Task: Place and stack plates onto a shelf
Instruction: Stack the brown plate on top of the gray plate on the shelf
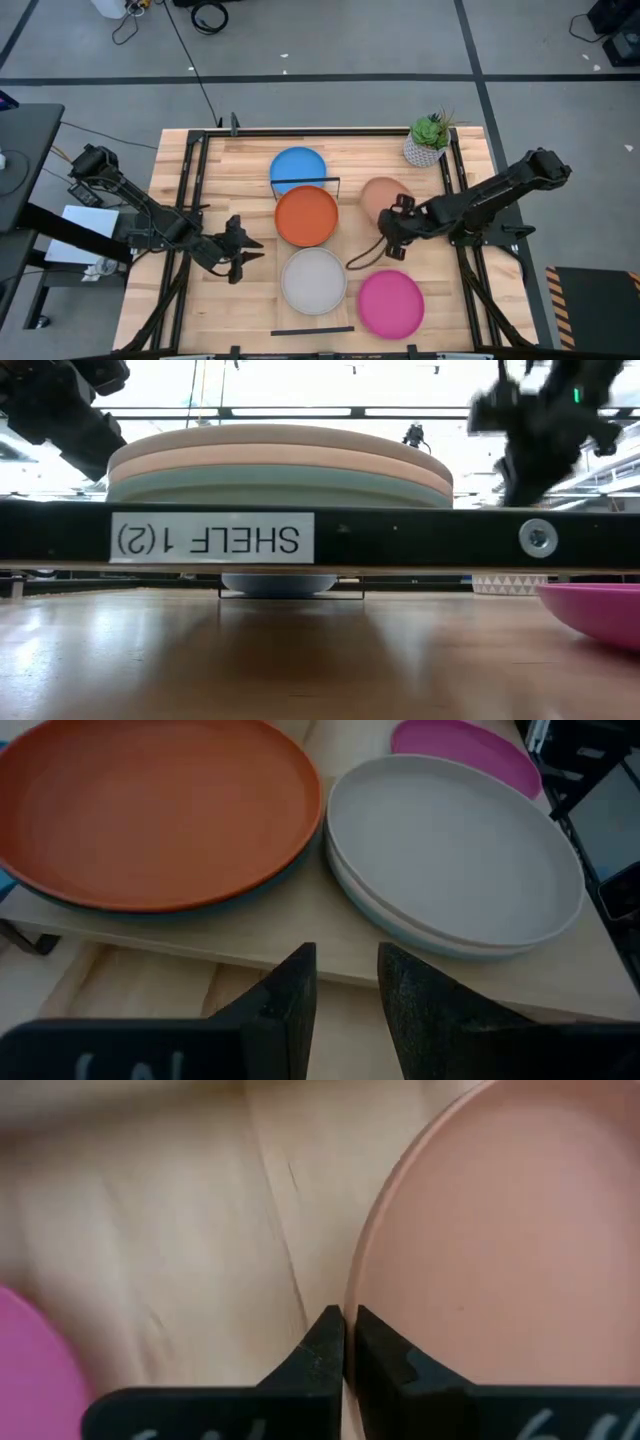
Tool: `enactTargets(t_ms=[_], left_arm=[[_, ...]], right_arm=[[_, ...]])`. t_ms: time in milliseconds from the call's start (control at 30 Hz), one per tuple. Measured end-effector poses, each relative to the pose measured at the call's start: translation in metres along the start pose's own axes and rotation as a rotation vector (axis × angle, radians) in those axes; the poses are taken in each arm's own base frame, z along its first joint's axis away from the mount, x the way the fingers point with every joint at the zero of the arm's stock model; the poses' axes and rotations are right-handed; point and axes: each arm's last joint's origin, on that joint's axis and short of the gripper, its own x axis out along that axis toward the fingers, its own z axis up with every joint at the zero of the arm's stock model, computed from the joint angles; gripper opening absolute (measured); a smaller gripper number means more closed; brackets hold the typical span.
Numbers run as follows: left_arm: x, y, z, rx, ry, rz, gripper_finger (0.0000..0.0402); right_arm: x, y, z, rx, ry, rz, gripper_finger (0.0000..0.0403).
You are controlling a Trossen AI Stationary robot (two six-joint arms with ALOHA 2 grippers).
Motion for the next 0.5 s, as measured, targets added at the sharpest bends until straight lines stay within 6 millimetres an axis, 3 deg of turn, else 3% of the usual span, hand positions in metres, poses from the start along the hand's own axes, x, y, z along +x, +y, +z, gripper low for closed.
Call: enactTargets(t_ms=[133,233,500], left_arm=[[0.0,0.0,0.0,0.004,0.002,0.002,0.0117],[0.0,0.0,0.0,-0.002,0.001,0.002,0.0117],[0.0,-0.001,0.002,-0.019,-0.02,-0.007,0.0117]], right_arm=[[-0.031,0.023,0.018,-0.095,-0.154,-0.039,0.0014],[-0.042,0.048,0.029,-0.256,-0.245,-0.007,0.0014],[-0.026,0.123,0.057,-0.694,-0.34,0.079,0.0014]])
